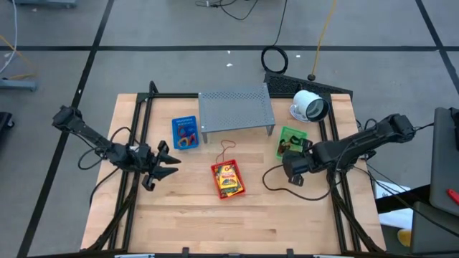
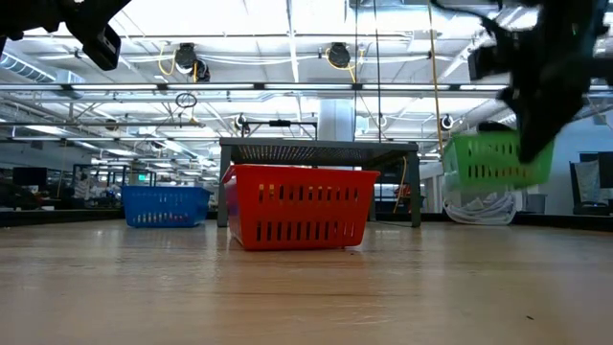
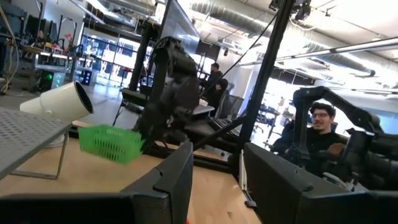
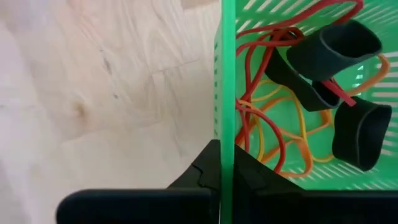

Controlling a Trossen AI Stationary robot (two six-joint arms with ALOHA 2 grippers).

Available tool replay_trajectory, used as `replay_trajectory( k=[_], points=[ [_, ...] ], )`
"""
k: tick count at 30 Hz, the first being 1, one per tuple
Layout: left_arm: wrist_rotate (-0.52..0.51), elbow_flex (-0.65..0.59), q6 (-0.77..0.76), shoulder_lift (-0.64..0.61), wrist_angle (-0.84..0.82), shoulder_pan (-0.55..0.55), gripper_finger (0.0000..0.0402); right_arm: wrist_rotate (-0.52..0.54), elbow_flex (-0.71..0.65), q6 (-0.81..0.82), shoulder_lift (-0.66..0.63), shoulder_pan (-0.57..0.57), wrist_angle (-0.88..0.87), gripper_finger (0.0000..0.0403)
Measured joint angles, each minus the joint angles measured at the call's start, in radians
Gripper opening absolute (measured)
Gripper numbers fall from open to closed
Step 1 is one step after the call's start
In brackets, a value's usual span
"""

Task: Pick & Place Office Desk Supplies
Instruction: Put the green bin on the shelf

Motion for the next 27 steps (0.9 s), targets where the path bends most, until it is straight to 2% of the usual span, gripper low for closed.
replay_trajectory(
  k=[6,13,19,24,27],
  points=[
    [0.0,0.0,-0.005,0.0,0.0,0.0,0.0154,0.007,0.215,-0.018,0.0,0.0,-0.203,0.0],
    [0.0,0.0,-0.028,0.0,-0.016,0.0,0.0154,0.08,0.402,-0.138,0.0,-0.002,-0.264,0.0],
    [-0.001,0.0,-0.031,0.0,-0.017,0.0,0.0154,0.062,0.448,-0.305,0.0,-0.066,-0.263,0.0],
    [-0.001,0.0,-0.078,0.0,-0.055,0.0,0.0154,0.023,0.448,-0.452,0.004,-0.193,-0.249,0.0],
    [-0.001,0.0,-0.081,0.0,-0.06,0.0,0.0154,-0.039,0.447,-0.534,0.005,-0.279,-0.205,0.0]
  ],
)
